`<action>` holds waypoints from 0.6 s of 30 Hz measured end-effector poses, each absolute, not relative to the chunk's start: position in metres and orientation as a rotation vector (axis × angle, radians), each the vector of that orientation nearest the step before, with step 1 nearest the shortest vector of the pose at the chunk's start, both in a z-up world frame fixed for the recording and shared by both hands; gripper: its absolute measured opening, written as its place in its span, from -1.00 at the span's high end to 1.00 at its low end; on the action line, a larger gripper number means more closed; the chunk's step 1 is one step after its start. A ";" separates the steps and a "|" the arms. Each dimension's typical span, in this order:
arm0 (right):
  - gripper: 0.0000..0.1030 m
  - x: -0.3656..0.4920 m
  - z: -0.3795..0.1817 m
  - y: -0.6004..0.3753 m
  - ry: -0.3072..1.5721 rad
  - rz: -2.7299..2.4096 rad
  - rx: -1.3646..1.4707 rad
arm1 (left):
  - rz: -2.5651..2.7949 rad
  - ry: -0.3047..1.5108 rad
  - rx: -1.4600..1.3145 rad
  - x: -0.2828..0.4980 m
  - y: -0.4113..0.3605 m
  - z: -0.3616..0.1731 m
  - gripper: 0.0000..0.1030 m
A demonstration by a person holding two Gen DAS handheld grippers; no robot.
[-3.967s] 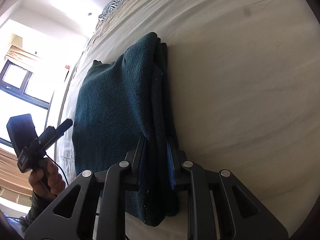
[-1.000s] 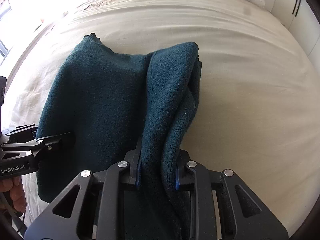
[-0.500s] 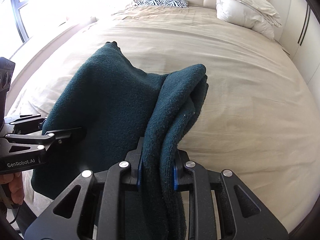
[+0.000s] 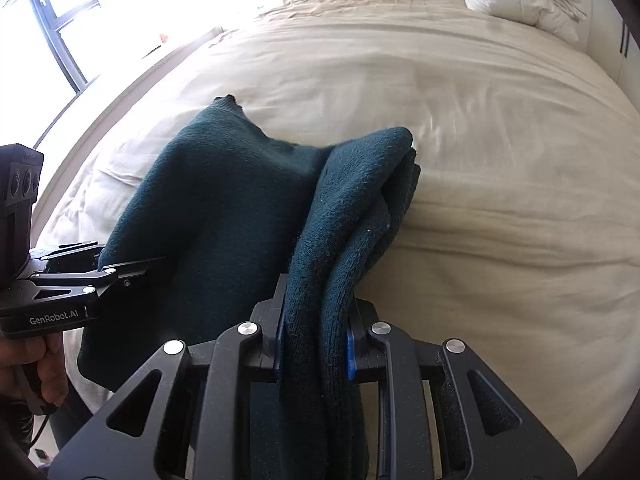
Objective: Fold small clothes
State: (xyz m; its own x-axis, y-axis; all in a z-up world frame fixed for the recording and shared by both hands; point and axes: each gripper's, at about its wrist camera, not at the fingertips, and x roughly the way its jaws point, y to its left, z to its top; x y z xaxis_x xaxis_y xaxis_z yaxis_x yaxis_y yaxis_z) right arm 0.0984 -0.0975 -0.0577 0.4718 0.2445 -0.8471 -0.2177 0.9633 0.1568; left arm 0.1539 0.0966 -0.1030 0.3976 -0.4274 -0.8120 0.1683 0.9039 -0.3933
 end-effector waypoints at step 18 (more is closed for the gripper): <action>0.11 0.055 -0.089 -0.212 0.999 0.312 0.599 | -0.300 0.991 -0.401 0.111 0.139 -0.072 -0.08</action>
